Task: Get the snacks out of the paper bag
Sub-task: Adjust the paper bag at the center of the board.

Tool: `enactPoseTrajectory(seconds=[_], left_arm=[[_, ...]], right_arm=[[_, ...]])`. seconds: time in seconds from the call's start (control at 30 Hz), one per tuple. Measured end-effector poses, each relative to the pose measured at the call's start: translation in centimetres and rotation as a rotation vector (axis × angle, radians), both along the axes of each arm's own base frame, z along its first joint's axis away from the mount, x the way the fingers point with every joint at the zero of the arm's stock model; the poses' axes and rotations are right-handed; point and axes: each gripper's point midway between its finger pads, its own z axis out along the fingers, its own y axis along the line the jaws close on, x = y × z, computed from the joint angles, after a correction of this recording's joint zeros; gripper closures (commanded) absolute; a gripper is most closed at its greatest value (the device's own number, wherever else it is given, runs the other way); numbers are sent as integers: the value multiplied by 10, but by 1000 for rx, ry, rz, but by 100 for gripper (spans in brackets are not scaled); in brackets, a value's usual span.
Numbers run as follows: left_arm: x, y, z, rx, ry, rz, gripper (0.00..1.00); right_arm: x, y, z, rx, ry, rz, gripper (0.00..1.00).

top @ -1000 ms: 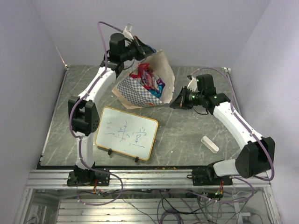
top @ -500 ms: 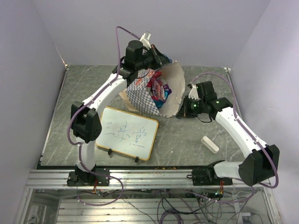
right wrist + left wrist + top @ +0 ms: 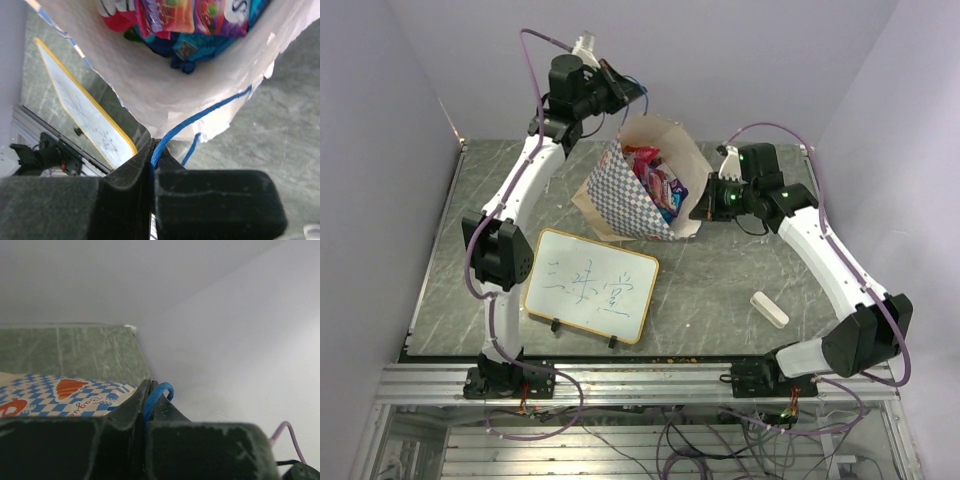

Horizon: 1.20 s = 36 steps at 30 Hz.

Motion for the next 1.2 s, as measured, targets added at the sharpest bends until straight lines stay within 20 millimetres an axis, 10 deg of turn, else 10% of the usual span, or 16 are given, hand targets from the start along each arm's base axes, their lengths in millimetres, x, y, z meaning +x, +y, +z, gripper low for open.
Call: enactPoseTrajectory(seconds=[0.67, 1.2], left_arm=[[118, 129, -5, -205, -98, 66, 93], [108, 136, 21, -341, -80, 47, 93]], right_arm=[[92, 136, 70, 247, -104, 103, 100], [85, 159, 30, 249, -57, 113, 100]])
